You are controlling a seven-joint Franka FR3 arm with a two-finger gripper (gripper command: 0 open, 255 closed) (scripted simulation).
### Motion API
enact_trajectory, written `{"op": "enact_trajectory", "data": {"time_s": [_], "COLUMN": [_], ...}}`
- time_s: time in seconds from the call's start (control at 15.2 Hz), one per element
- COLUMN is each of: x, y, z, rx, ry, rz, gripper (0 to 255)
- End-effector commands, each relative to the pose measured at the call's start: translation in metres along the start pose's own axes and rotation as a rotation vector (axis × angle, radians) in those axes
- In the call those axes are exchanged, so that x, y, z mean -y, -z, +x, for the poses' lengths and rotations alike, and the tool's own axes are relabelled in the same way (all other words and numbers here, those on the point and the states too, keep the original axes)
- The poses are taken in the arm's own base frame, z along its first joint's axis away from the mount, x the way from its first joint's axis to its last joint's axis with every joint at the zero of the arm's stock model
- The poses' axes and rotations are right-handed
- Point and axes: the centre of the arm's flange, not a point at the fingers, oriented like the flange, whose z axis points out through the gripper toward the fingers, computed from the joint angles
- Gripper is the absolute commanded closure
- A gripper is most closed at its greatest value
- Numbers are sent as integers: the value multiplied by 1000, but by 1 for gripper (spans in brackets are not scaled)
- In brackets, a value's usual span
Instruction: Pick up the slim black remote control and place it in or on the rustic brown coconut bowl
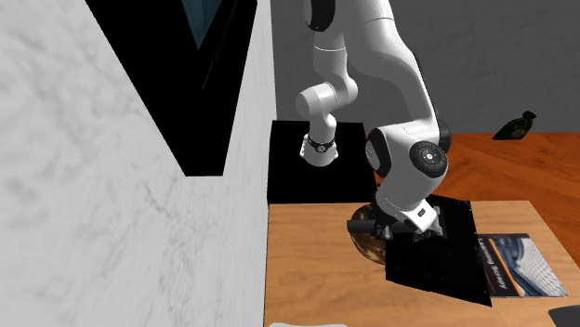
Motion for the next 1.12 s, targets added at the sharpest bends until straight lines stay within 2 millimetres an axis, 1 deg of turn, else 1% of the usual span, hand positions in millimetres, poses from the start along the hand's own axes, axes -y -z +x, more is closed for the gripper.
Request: {"op": "enact_trajectory", "data": {"time_s": [0.0, 0.07, 0.4, 0.59, 0.66, 1.06], "x": [1, 2, 1, 0, 0, 0], "y": [-3, -4, -3, 36, 47, 47], "z": [0, 0, 0, 0, 0, 0], "rx": [3, 3, 3, 3, 3, 3], "ry": [1, 1, 1, 1, 1, 1], "rz": [6, 6, 6, 6, 6, 6], "gripper": [255, 0, 0, 0, 0, 0]}}
